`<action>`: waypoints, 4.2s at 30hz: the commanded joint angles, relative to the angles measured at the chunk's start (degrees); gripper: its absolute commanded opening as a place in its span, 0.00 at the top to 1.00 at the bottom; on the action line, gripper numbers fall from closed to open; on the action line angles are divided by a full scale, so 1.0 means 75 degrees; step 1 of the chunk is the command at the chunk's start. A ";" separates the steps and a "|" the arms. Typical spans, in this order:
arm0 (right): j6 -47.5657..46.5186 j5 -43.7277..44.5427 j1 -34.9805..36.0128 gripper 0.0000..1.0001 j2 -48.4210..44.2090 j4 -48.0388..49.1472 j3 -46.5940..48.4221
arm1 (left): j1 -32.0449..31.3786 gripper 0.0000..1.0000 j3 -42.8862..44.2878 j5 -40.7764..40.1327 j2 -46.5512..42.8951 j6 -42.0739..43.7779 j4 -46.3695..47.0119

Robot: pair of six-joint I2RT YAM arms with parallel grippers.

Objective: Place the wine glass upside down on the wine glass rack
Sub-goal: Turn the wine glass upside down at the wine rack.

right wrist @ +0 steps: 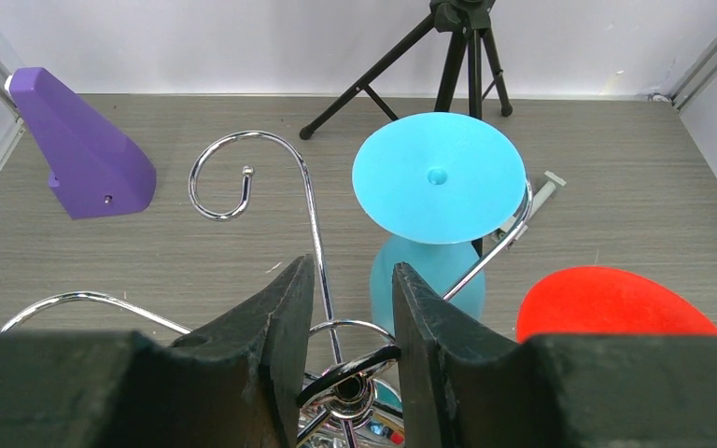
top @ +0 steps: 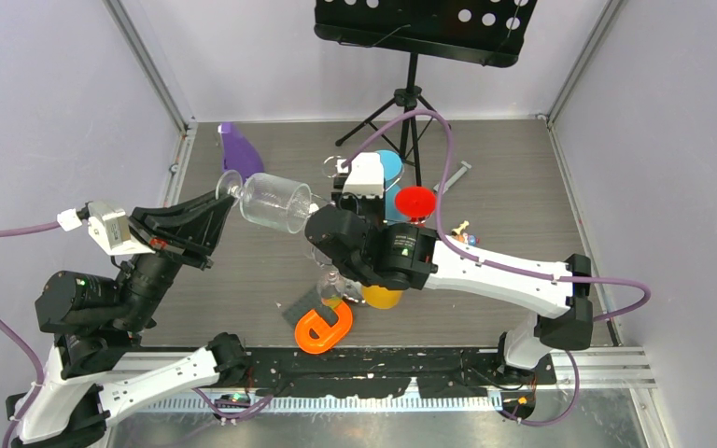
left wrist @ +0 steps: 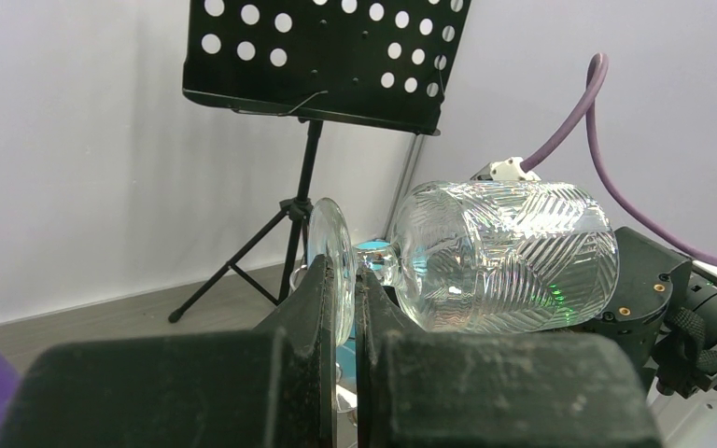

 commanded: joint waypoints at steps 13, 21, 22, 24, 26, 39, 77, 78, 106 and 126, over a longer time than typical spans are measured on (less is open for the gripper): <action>-0.2039 -0.0970 0.0023 0.94 -0.0364 0.1723 -0.1048 | 0.0003 1.00 0.0058 -0.0122 -0.0114 -0.0004 0.0577; -0.2647 -0.1690 -0.0025 0.95 -0.0490 0.2128 -0.1452 | 0.0000 1.00 0.0021 -0.0199 -0.0148 0.0037 0.0495; -0.2674 -0.1777 -0.0053 0.95 -0.0571 0.2211 -0.1514 | 0.0010 1.00 0.0000 -0.0213 -0.0165 0.0051 0.0479; -0.2702 -0.2077 -0.0133 0.95 -0.0749 0.2340 -0.1717 | 0.0009 1.00 -0.0041 -0.0255 -0.0184 0.0083 0.0465; -0.2752 -0.2494 -0.0216 0.95 -0.0943 0.2519 -0.2055 | 0.0011 1.00 -0.0095 -0.0290 -0.0196 0.0104 0.0480; -0.3558 -0.4327 -0.0673 0.95 -0.1578 0.2917 -0.2717 | 0.0002 1.00 -0.0446 -0.0620 -0.0193 0.0231 0.0894; -0.5443 -0.9044 -0.2160 0.95 -0.1778 0.1954 -0.2296 | 0.0017 1.00 -0.1083 0.0317 -0.0550 0.3217 0.0778; -0.5451 -0.9093 -0.2168 0.95 -0.1758 0.1950 -0.2266 | 0.0012 1.00 -0.1095 0.0321 -0.0598 0.3273 0.0720; -0.6092 -0.9881 -0.2374 0.94 -0.1475 0.1599 -0.1940 | 0.0011 1.00 -0.1356 0.1779 -0.1973 0.6331 -0.2333; -0.6219 -0.9990 -0.2373 0.95 -0.1621 0.1499 -0.2101 | 0.0019 1.00 -0.2528 0.2793 -0.0695 1.0297 -0.0164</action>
